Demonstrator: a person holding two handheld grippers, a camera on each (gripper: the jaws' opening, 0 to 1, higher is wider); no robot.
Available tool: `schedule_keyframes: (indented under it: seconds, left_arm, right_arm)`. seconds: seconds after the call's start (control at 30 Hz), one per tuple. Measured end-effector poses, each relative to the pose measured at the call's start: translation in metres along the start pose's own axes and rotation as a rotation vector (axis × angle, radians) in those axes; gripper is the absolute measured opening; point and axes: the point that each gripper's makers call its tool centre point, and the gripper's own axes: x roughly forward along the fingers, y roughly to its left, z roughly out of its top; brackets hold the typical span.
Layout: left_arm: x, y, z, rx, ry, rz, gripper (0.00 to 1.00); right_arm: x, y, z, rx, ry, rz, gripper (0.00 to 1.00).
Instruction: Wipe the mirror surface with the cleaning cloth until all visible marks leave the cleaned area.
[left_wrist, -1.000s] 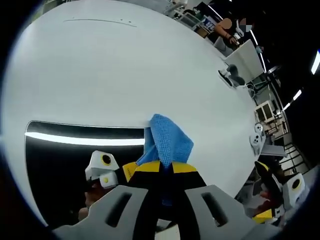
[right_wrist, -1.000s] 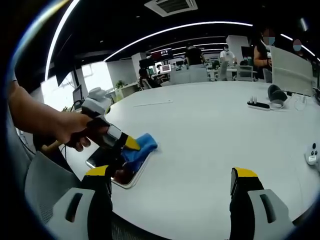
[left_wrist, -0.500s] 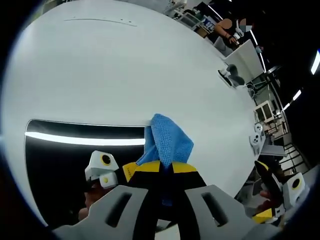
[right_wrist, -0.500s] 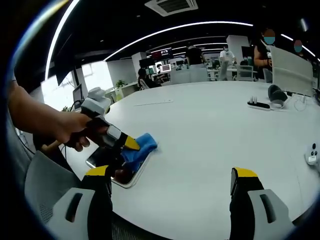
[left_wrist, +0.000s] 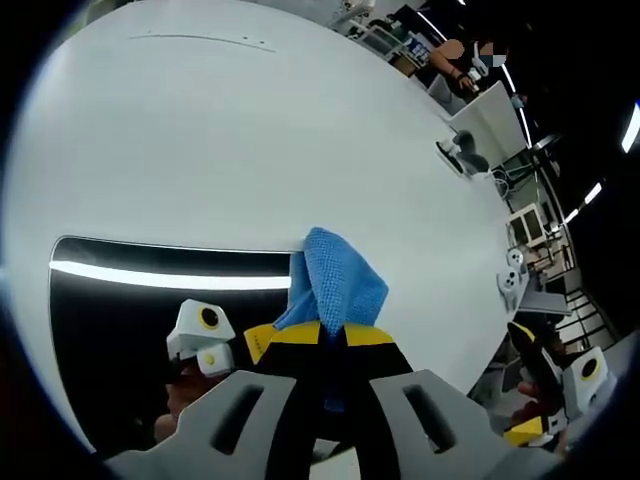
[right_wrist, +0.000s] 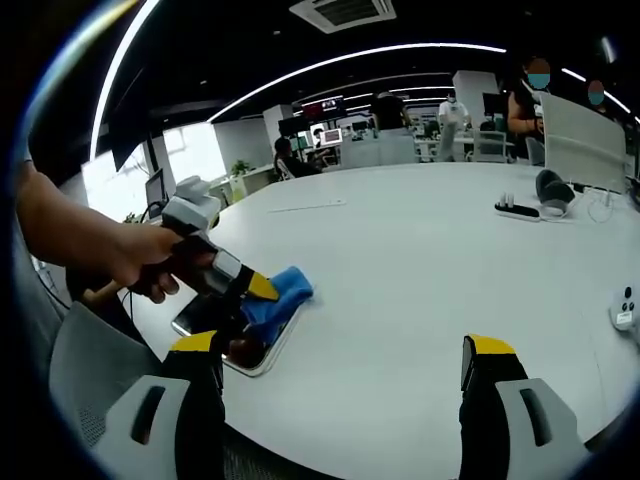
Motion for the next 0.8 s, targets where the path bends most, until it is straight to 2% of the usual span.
schedule_keyframes:
  seconds: [0.8]
  left_arm:
    - [-0.0018, 0.0032, 0.0013, -0.004, -0.004, -0.006, 0.03]
  right_arm:
    - [0.0009, -0.0007, -0.0006, 0.001, 0.003, -0.003, 0.99]
